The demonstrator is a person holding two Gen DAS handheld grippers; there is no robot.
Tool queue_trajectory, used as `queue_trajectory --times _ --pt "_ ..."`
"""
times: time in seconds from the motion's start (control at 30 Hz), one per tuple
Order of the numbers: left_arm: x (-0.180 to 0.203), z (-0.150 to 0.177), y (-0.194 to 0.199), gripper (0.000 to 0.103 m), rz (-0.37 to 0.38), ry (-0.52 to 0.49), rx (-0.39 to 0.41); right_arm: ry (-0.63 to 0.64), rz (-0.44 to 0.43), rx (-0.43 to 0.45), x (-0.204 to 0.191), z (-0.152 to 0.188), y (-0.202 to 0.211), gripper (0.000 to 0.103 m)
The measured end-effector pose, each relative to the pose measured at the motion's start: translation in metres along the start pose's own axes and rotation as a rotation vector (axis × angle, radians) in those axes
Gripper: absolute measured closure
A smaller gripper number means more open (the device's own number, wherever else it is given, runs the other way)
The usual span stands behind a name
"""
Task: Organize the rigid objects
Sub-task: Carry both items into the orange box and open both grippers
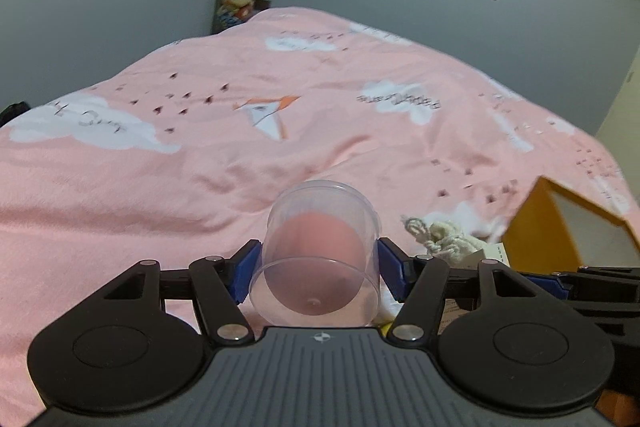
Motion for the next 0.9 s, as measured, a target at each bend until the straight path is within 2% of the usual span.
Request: queue_trajectory --times 0.27,0.47,0.57,0.7,0.8,0.9 --pt "0.061 -0.011 0.015 0.031 0.122 -0.081 0.028 -0.040 0.043 0.097 0.038 -0.009 0.065 0.077" --pt "0.124 -0.020 0.018 0.031 0.237 -0.187 0.043 -0.066 0.129 0.155 0.080 -0.014 0.107 0.076" --pt "0.159 -0.019 0.011 0.031 0.314 -0.244 0.023 -0.098 0.170 0.150 0.108 -0.014 0.120 0.076" --pt "0.199 -0.014 -0.008 0.031 0.357 -0.324 -0.007 -0.135 0.230 0.115 0.147 -0.011 0.127 0.076" --pt "0.223 -0.009 -0.026 0.031 0.370 -0.388 -0.028 -0.153 0.285 0.086 0.175 -0.007 0.129 0.077" --pt "0.240 -0.003 -0.042 0.031 0.348 -0.465 -0.042 -0.188 0.307 0.052 0.203 -0.002 0.126 0.077"
Point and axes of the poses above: each gripper's, at about its wrist camera, not at the fingertips, and y roughly against the way its jaws point, x to its right, z to its underside, the point moved 7 cm from there along -y, roughly the way its jaws point, and after that the axes turned 3 degrees about -x, right-handed, at the moved point
